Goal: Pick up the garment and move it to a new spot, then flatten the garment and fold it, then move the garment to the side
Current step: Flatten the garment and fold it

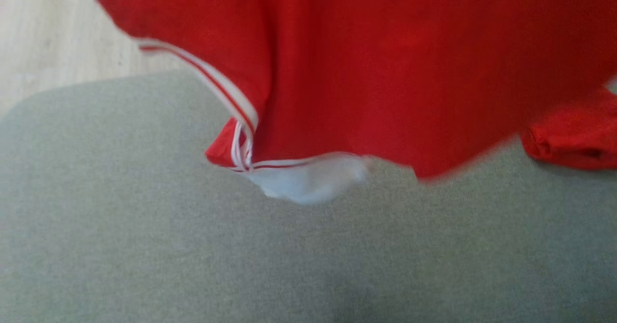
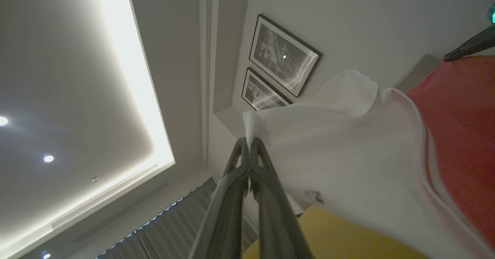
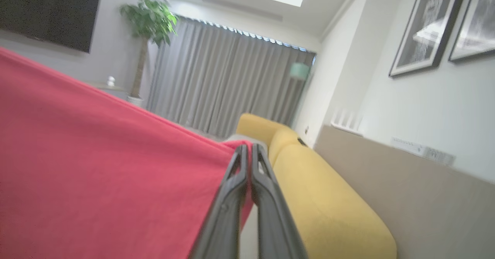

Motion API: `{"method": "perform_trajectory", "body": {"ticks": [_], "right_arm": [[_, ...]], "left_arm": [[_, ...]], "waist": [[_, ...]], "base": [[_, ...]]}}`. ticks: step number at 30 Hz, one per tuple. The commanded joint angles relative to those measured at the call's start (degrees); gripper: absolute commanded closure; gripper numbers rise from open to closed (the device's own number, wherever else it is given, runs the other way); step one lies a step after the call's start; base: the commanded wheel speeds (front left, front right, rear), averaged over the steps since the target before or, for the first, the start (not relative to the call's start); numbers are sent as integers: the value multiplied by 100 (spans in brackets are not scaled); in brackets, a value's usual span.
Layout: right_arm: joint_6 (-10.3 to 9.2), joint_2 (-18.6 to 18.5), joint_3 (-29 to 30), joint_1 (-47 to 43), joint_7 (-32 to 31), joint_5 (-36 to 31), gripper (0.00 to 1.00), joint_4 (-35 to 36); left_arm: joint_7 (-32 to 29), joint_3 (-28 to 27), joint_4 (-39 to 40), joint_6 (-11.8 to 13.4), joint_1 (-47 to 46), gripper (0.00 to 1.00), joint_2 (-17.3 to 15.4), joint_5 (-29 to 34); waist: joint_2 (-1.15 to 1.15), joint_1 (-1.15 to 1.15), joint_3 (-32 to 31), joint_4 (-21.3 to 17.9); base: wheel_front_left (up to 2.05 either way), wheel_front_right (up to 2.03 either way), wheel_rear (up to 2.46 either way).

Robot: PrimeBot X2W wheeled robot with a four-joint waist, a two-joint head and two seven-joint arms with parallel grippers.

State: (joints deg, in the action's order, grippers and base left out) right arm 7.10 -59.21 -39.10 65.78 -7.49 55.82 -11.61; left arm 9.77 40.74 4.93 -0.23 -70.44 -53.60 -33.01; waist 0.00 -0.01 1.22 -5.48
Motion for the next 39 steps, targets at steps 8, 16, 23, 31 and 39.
{"method": "perform_trajectory", "body": {"ticks": [8,16,23,31,39], "right_arm": [[39,867,-395,668,-245,-593,100,-929],[39,1390,-329,1717,704,-1046,100,-1896],[39,1568,-348,1979,1393,-1384,100,-2624],[39,1498,-805,1041,1752,-1230,100,-2826],[39,1218,-927,-853,2145,-991,100,-2784]], "left_arm": [[-155,-40,-1879,-442,-1372,100,878,49],[407,25,-3237,-520,-2644,100,1603,600],[519,-218,-3165,-591,-2729,100,1861,908],[521,-316,-1993,-698,-744,100,1438,969],[522,-71,-617,-533,2399,100,982,1021]], "waist": [[0,1,1347,-13],[0,1,2374,162],[0,1,2575,305],[0,1,2522,459],[0,1,1830,610]], "base": [[0,0,0],[0,0,0],[0,0,0],[0,0,0],[0,0,0]]}}
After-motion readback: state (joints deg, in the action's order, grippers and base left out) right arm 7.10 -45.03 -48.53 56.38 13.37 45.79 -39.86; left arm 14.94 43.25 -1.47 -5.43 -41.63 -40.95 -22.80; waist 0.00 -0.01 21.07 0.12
